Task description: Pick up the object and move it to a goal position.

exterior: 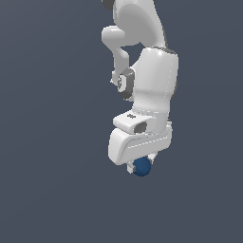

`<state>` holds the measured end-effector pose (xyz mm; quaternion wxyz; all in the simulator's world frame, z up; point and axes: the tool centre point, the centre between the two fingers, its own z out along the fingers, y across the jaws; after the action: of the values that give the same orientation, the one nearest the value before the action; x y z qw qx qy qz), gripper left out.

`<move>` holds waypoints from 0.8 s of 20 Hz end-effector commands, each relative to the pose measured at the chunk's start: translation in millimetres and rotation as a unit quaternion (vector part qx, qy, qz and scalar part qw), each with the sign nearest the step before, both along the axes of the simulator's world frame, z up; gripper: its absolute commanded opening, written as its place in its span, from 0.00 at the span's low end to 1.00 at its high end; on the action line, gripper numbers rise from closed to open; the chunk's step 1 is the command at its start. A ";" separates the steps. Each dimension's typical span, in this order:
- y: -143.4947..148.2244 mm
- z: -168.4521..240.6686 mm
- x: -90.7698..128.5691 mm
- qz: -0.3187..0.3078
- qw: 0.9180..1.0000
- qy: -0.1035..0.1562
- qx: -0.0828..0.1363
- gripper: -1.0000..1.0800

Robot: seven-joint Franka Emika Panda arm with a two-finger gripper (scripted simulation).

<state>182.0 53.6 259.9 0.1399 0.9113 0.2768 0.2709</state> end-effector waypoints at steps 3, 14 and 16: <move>10.8 43.3 1.0 -0.011 0.998 -0.054 -0.006 0.00; 30.8 116.7 -8.0 -0.032 0.989 -0.146 -0.019 0.00; 33.9 127.2 -10.4 -0.035 0.986 -0.159 -0.021 0.00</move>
<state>173.5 85.0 378.1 0.2063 0.8667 0.2284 0.3926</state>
